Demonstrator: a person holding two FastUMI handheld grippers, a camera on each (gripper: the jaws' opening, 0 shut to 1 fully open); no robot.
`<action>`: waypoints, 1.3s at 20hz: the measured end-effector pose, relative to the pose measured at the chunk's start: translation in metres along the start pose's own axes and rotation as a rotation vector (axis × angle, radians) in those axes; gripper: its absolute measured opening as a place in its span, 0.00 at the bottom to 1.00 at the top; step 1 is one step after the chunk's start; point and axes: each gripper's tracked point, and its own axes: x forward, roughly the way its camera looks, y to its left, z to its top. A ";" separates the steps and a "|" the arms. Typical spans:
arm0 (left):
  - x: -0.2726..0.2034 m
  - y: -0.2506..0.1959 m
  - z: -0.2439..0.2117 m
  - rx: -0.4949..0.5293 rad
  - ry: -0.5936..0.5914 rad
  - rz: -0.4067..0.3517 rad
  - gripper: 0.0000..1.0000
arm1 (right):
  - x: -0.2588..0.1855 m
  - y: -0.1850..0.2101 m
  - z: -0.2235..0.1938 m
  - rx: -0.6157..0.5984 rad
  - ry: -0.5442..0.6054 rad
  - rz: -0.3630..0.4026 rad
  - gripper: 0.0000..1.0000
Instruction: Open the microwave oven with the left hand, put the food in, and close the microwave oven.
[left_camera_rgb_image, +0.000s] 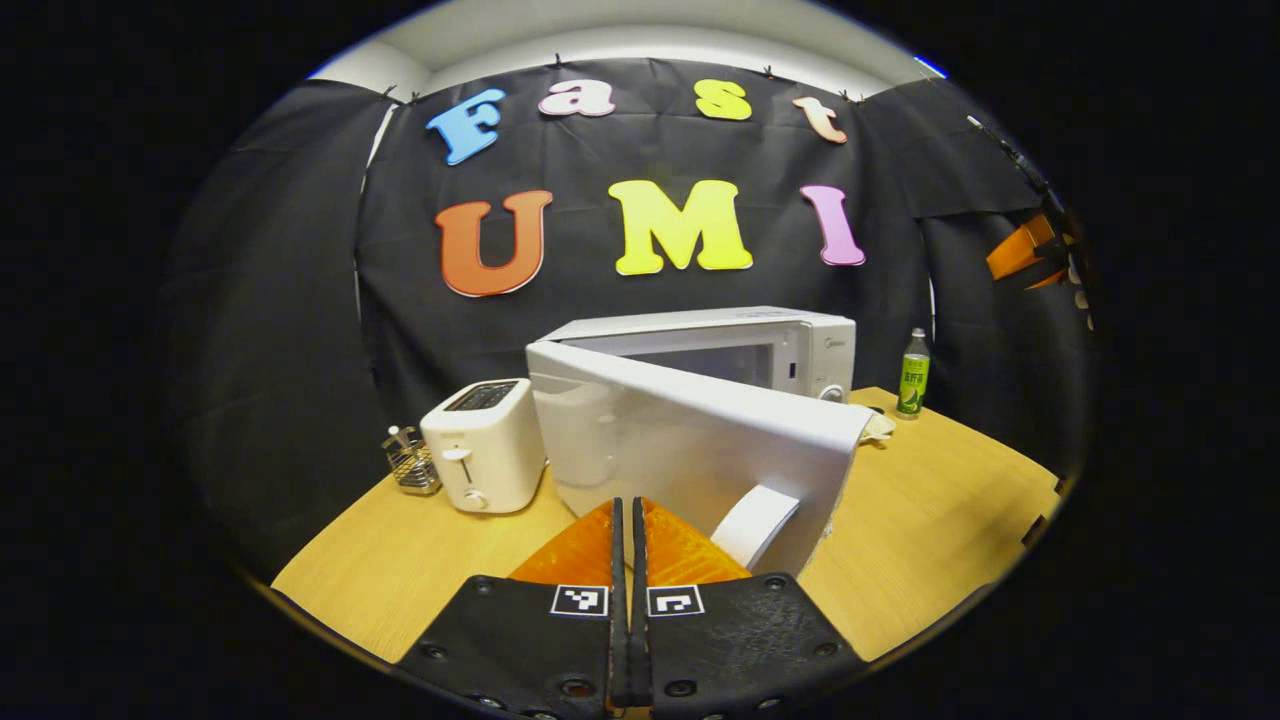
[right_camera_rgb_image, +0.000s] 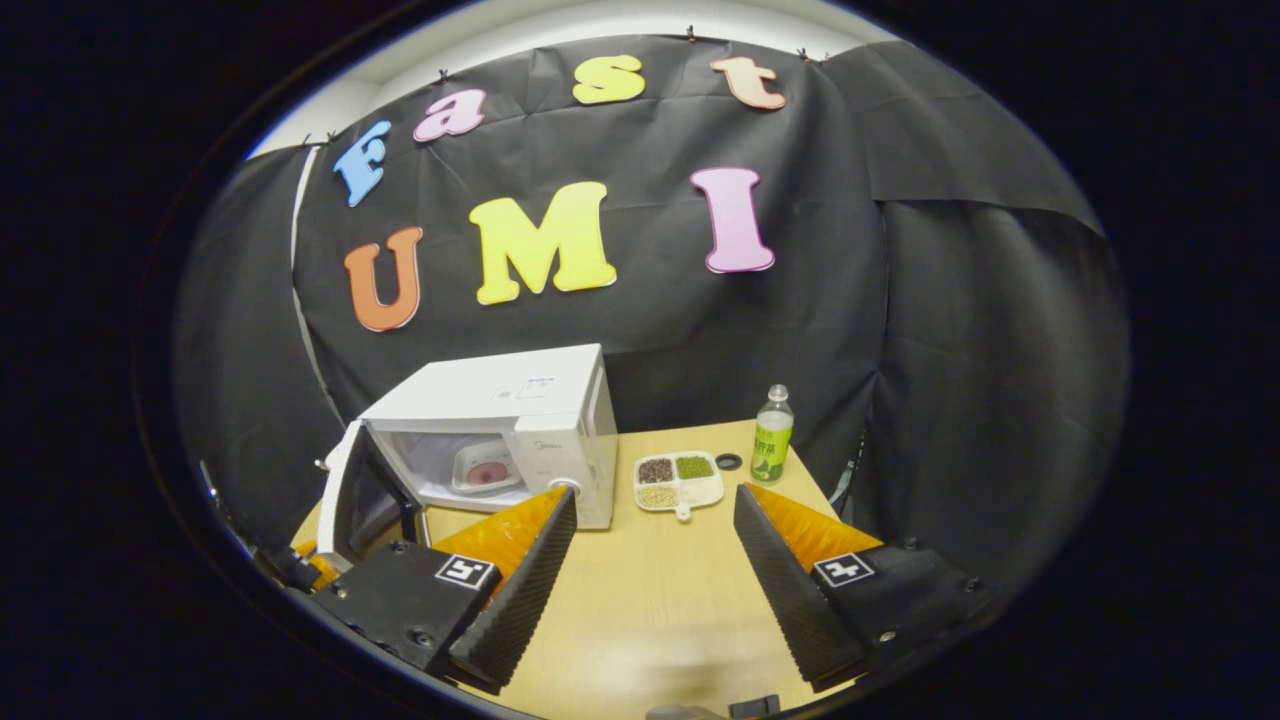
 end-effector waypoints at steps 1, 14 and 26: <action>0.007 -0.010 0.004 0.005 -0.006 -0.019 0.00 | 0.001 -0.001 0.002 -0.001 -0.001 0.003 1.00; 0.117 -0.115 0.047 0.055 -0.085 -0.154 0.00 | 0.027 -0.027 0.011 0.006 0.033 -0.003 1.00; 0.201 -0.140 0.058 0.065 -0.075 -0.146 0.00 | 0.040 -0.048 0.012 0.019 0.059 -0.030 1.00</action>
